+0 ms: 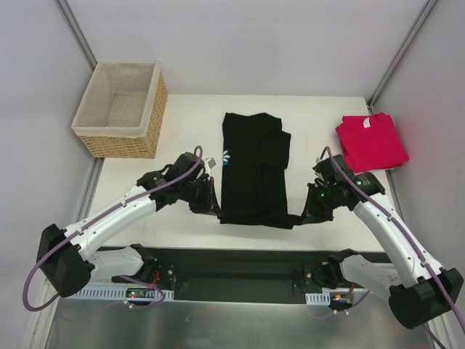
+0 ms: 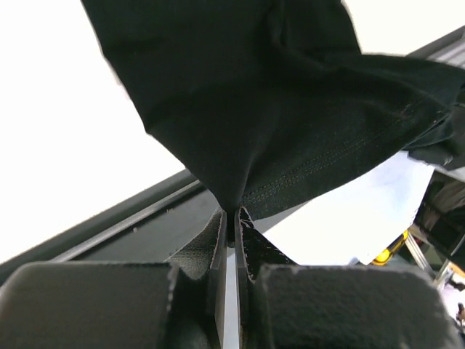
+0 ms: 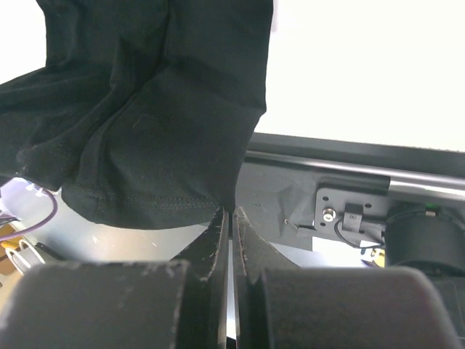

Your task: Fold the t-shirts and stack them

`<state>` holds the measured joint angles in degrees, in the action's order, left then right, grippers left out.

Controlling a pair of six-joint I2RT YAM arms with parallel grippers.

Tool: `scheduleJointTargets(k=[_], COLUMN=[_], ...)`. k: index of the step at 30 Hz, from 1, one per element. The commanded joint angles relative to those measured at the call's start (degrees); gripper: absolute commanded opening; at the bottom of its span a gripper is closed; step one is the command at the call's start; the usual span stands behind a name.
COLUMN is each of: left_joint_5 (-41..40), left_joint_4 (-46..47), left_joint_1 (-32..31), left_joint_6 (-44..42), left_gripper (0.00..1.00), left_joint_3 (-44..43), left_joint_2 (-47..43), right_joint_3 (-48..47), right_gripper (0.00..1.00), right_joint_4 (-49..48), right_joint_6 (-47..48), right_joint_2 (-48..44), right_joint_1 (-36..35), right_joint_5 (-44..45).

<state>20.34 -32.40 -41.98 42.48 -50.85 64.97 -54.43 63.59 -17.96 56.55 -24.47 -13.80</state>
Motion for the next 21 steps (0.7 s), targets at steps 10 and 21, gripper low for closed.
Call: scheduleJointTargets(k=[10, 21], left_joint_5=[-0.7, 1.9], left_joint_4=[-3.7, -3.5], left_joint_1=[4.4, 8.7], left_joint_6=[-8.7, -12.5], left_gripper=[0.00, 0.00], left_joint_3=[-8.4, -14.6], left_joint_2=[7.6, 14.0], right_joint_3=[-9.4, -16.8], right_gripper=[0.01, 0.01], right_joint_4=[-2.1, -3.6], right_joint_6=[10.7, 14.5], right_joint_2=[9.9, 18.9], right_joint_1=[6.5, 9.6], right_joint_5=[-2.4, -4.5])
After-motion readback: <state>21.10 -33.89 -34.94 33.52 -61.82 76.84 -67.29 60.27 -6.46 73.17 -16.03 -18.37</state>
